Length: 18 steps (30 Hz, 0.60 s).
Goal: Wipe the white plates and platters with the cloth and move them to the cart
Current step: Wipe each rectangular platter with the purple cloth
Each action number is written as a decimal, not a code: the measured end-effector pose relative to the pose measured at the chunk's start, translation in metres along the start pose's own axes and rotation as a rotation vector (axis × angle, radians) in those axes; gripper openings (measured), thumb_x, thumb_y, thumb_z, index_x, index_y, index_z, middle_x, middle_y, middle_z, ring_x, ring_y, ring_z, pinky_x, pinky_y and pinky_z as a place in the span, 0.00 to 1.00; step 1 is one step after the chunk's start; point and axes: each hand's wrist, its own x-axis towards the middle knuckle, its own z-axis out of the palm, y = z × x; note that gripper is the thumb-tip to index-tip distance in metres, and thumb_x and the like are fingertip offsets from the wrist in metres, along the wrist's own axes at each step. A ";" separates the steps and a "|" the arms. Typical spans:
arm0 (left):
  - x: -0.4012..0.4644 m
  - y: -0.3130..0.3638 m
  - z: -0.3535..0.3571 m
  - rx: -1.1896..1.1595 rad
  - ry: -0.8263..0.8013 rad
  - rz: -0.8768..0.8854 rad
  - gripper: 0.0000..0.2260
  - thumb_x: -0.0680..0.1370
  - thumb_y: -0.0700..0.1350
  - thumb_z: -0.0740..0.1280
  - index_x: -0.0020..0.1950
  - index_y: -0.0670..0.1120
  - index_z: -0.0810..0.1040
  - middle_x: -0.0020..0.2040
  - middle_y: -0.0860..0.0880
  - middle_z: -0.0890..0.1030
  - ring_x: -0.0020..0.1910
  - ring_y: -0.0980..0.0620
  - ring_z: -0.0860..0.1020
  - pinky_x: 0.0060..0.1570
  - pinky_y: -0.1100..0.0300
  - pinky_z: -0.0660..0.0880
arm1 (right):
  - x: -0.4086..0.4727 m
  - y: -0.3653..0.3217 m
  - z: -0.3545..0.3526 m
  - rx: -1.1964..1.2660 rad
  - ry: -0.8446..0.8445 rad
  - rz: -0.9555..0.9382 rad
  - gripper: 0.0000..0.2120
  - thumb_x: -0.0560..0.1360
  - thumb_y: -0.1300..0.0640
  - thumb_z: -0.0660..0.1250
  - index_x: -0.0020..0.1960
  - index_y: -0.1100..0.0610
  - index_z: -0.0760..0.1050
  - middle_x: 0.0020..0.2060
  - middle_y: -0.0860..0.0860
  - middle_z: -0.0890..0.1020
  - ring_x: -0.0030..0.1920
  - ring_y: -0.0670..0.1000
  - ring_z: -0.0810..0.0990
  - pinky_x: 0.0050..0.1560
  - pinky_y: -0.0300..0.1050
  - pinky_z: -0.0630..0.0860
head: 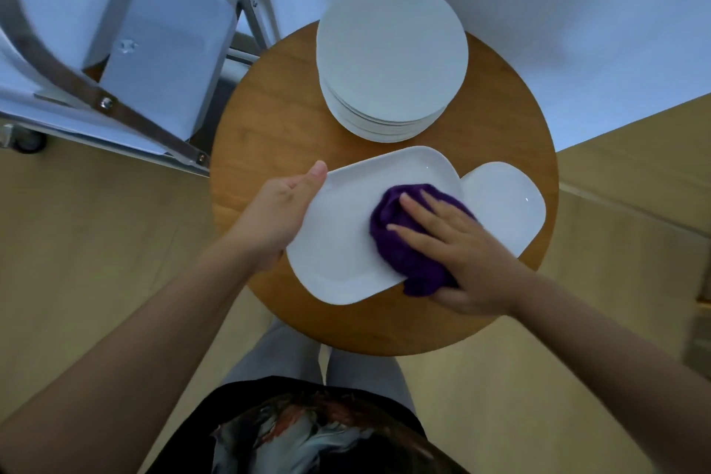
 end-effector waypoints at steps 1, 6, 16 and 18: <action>-0.001 -0.001 -0.006 0.015 -0.003 -0.008 0.20 0.79 0.59 0.56 0.49 0.47 0.81 0.43 0.49 0.84 0.43 0.50 0.84 0.46 0.54 0.79 | 0.000 0.007 -0.004 -0.049 -0.006 0.020 0.40 0.70 0.46 0.70 0.75 0.47 0.53 0.75 0.54 0.54 0.75 0.59 0.49 0.71 0.59 0.58; 0.000 0.002 -0.033 0.061 -0.043 -0.023 0.20 0.79 0.59 0.56 0.48 0.46 0.81 0.40 0.48 0.84 0.41 0.50 0.84 0.40 0.58 0.79 | 0.015 0.003 -0.007 -0.124 -0.057 0.203 0.44 0.68 0.47 0.70 0.74 0.40 0.46 0.75 0.50 0.44 0.74 0.56 0.38 0.69 0.56 0.55; -0.005 -0.004 -0.035 0.103 -0.013 0.120 0.24 0.80 0.58 0.56 0.42 0.37 0.76 0.34 0.40 0.77 0.32 0.43 0.75 0.33 0.57 0.70 | 0.094 -0.087 0.028 0.419 0.345 0.887 0.43 0.67 0.42 0.58 0.77 0.50 0.45 0.77 0.51 0.48 0.76 0.54 0.48 0.72 0.59 0.57; -0.006 -0.010 -0.036 0.083 -0.005 0.137 0.25 0.80 0.57 0.56 0.44 0.34 0.75 0.37 0.36 0.78 0.34 0.37 0.76 0.34 0.55 0.71 | 0.101 -0.100 0.032 0.496 0.351 0.791 0.43 0.68 0.37 0.60 0.76 0.49 0.46 0.76 0.50 0.51 0.74 0.53 0.53 0.70 0.59 0.62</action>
